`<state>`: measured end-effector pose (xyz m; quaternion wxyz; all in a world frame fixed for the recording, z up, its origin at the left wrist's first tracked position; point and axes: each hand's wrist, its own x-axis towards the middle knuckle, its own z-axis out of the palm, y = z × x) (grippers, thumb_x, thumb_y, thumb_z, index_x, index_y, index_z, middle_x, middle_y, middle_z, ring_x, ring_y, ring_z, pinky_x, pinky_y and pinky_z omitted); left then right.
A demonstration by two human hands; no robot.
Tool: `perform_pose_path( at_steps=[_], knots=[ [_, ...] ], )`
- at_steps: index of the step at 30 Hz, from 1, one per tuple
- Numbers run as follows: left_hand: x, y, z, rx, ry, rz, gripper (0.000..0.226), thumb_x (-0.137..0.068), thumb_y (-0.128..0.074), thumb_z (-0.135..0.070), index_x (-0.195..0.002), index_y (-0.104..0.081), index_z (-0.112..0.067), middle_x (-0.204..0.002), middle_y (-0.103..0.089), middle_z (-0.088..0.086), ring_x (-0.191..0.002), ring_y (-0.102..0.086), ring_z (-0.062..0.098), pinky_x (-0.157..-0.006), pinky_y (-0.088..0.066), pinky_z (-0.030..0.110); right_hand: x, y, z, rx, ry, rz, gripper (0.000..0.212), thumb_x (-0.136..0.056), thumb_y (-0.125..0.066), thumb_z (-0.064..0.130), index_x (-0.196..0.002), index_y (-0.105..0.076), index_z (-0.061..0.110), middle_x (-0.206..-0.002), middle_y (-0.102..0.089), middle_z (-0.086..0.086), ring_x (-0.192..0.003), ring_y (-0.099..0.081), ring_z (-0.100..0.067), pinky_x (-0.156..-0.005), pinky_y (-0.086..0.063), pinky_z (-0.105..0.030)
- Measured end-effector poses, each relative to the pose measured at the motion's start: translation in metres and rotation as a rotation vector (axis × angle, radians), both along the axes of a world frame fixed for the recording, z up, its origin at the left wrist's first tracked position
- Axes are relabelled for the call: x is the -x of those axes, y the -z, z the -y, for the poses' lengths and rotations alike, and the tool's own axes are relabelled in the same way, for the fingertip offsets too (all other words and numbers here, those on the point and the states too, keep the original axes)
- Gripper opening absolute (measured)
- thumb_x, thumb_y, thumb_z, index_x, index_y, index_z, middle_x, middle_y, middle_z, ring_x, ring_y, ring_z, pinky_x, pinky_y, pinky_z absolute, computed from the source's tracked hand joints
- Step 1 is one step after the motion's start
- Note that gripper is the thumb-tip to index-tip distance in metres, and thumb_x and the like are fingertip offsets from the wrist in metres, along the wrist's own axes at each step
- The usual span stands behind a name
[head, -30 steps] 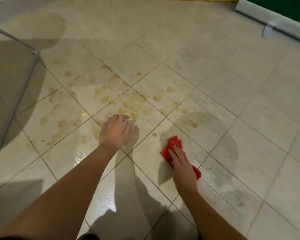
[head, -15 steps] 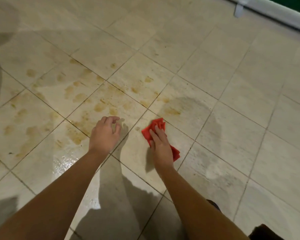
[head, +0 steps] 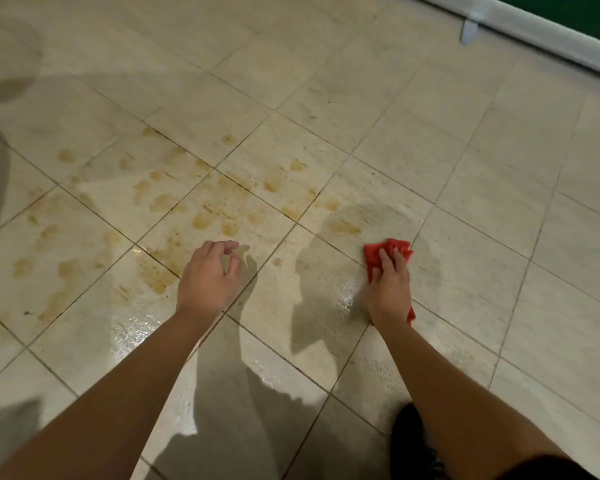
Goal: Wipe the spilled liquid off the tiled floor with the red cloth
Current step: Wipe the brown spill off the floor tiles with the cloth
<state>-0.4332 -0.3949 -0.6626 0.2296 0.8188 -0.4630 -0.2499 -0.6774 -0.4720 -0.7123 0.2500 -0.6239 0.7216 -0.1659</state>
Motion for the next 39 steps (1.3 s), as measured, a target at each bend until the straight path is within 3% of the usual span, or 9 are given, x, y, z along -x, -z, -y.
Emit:
perform_pose_path(
  at_steps=[3,9,15,20,28,30,33,36,39],
  knots=[
    [-0.006,-0.001,-0.005,0.018,-0.016,0.012,0.028,-0.092,-0.043,-0.02,-0.116,-0.055,-0.013,-0.118,-0.055,0.004,-0.115,-0.043,0.021,-0.093,-0.04,0.037,-0.028,0.0,0.017,-0.045,0.018,-0.012,0.045,-0.096,-0.032,0.006,-0.14,-0.029,0.013,-0.153,-0.015,-0.006,-0.14,-0.01,-0.024,-0.111,-0.021,-0.04],
    [-0.02,0.001,-0.004,0.012,-0.043,0.027,0.028,-0.091,-0.044,-0.017,-0.116,-0.056,-0.012,-0.117,-0.056,0.007,-0.112,-0.045,0.023,-0.095,-0.038,0.038,-0.053,0.007,-0.016,0.002,-0.362,0.034,0.039,-0.097,-0.034,0.021,-0.136,-0.036,0.018,-0.15,-0.023,0.001,-0.139,-0.018,-0.018,-0.111,-0.021,-0.034],
    [-0.022,0.006,0.001,0.007,-0.073,0.002,0.028,-0.092,-0.043,-0.018,-0.116,-0.055,-0.013,-0.118,-0.055,0.007,-0.112,-0.046,0.023,-0.095,-0.039,0.039,-0.006,0.011,-0.019,0.144,-0.413,-0.107,0.038,-0.094,-0.04,0.031,-0.128,-0.049,0.018,-0.141,-0.042,-0.005,-0.126,-0.042,-0.025,-0.097,-0.04,-0.037],
    [-0.026,0.006,-0.001,0.043,-0.123,-0.049,0.027,-0.091,-0.044,-0.017,-0.116,-0.056,-0.014,-0.115,-0.055,0.006,-0.111,-0.047,0.023,-0.096,-0.041,0.044,-0.021,-0.001,0.034,-0.007,-0.215,-0.074,0.04,-0.097,-0.035,0.022,-0.137,-0.034,0.019,-0.152,-0.017,-0.006,-0.138,-0.017,-0.024,-0.107,-0.028,-0.04],
    [-0.044,0.002,-0.001,-0.005,-0.134,-0.027,0.03,-0.091,-0.041,-0.019,-0.118,-0.054,-0.014,-0.119,-0.053,0.005,-0.113,-0.046,0.022,-0.097,-0.04,0.043,-0.089,0.0,0.005,-0.032,-0.453,-0.048,0.042,-0.098,-0.031,0.018,-0.139,-0.03,0.019,-0.154,-0.011,-0.002,-0.141,-0.007,-0.019,-0.11,-0.014,-0.028],
    [-0.046,0.001,0.002,-0.01,-0.149,-0.025,0.03,-0.092,-0.041,-0.019,-0.119,-0.054,-0.014,-0.12,-0.052,0.005,-0.113,-0.046,0.022,-0.097,-0.04,0.044,-0.084,0.007,-0.011,-0.009,-0.556,-0.043,0.041,-0.097,-0.03,0.022,-0.138,-0.032,0.021,-0.153,-0.015,-0.001,-0.141,-0.01,-0.019,-0.109,-0.004,-0.026],
    [-0.044,0.005,0.001,-0.016,-0.145,-0.039,0.03,-0.092,-0.041,-0.019,-0.119,-0.054,-0.015,-0.12,-0.052,0.005,-0.112,-0.046,0.022,-0.096,-0.041,0.043,-0.054,0.013,-0.018,0.083,-0.666,-0.102,0.045,-0.094,-0.024,0.036,-0.134,-0.04,0.022,-0.148,-0.03,-0.004,-0.134,-0.031,-0.024,-0.11,-0.022,-0.037],
    [-0.041,0.007,-0.004,-0.017,-0.14,-0.051,0.03,-0.092,-0.041,-0.02,-0.118,-0.054,-0.016,-0.119,-0.052,0.003,-0.112,-0.046,0.021,-0.096,-0.041,0.042,-0.031,0.017,-0.006,0.121,-0.534,-0.128,0.044,-0.094,-0.029,0.037,-0.134,-0.04,0.02,-0.147,-0.032,-0.005,-0.132,-0.034,-0.023,-0.106,-0.031,-0.037],
    [-0.044,0.007,-0.01,-0.01,-0.145,-0.056,0.029,-0.093,-0.041,-0.02,-0.119,-0.053,-0.016,-0.12,-0.051,0.003,-0.113,-0.046,0.019,-0.096,-0.041,0.04,-0.048,0.014,0.006,0.058,-0.318,-0.045,0.042,-0.098,-0.031,0.022,-0.139,-0.031,0.014,-0.152,-0.016,-0.008,-0.14,-0.016,-0.025,-0.112,-0.023,-0.039]
  ],
)
